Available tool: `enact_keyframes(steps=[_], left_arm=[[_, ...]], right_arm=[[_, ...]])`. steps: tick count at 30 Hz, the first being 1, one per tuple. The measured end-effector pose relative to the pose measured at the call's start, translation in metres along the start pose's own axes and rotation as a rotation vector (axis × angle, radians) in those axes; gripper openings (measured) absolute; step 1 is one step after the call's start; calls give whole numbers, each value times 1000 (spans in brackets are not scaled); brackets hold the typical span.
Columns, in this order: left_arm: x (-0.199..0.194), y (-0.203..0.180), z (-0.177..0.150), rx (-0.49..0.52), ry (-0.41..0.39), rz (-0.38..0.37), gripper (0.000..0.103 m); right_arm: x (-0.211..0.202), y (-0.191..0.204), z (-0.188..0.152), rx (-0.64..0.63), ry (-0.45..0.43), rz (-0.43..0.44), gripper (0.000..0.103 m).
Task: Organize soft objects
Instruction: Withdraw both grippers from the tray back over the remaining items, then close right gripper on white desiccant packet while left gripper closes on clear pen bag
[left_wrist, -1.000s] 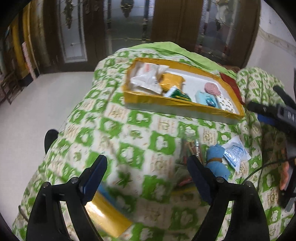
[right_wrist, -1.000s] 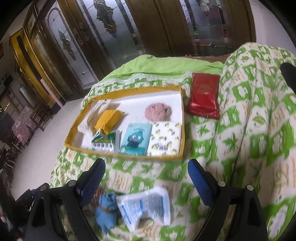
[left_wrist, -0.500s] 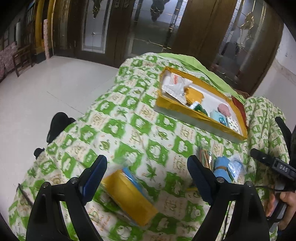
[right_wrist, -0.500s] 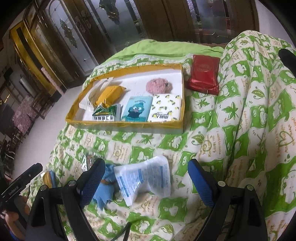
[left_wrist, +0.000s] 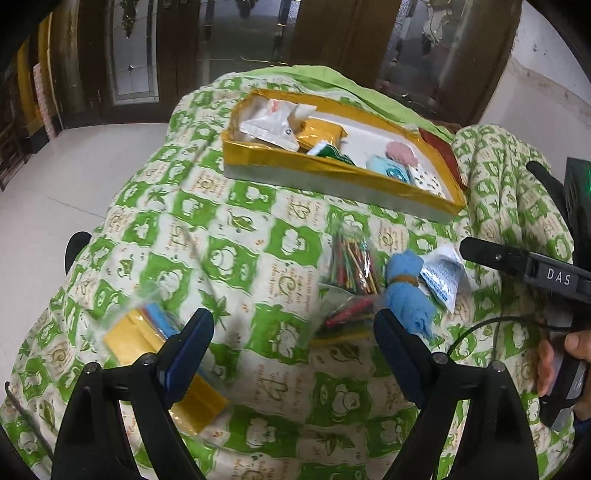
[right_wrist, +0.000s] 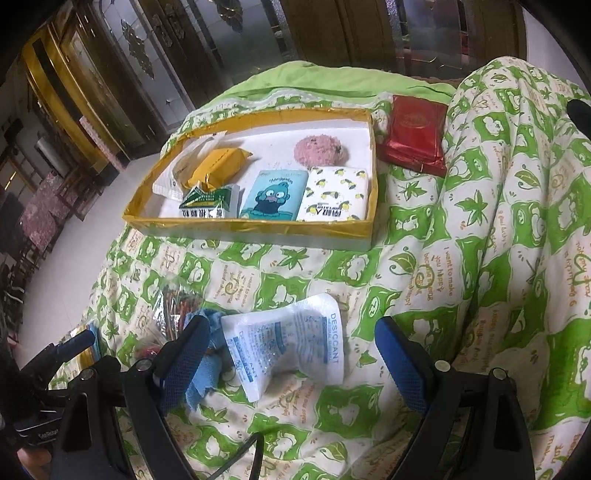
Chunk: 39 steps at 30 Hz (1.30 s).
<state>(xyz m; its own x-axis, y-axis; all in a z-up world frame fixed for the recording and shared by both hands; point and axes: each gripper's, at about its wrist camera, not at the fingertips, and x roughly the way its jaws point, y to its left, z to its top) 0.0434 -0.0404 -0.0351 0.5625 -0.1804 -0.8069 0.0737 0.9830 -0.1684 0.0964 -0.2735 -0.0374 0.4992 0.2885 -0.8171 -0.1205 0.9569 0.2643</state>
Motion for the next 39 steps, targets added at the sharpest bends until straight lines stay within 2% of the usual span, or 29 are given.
enact_keyframes(steps=[10, 16, 21, 31, 34, 36, 39], left_arm=[[17, -12, 1, 50, 49, -6, 88], [30, -26, 2, 111, 72, 2, 88], [35, -24, 2, 103, 71, -1, 87], [46, -32, 1, 132, 105, -38, 40], [44, -30, -1, 122, 93, -51, 39], [41, -29, -1, 119, 84, -54, 38], [37, -28, -3, 110, 72, -66, 38]], right_arm=[[24, 3, -8, -25, 109, -37, 93], [31, 6, -11, -47, 132, -52, 93], [33, 7, -11, -52, 137, -60, 93], [41, 11, -13, -69, 163, -84, 88], [44, 11, -13, -68, 174, -86, 80], [45, 10, -14, -68, 178, -83, 65], [45, 9, -14, -60, 174, -77, 53]])
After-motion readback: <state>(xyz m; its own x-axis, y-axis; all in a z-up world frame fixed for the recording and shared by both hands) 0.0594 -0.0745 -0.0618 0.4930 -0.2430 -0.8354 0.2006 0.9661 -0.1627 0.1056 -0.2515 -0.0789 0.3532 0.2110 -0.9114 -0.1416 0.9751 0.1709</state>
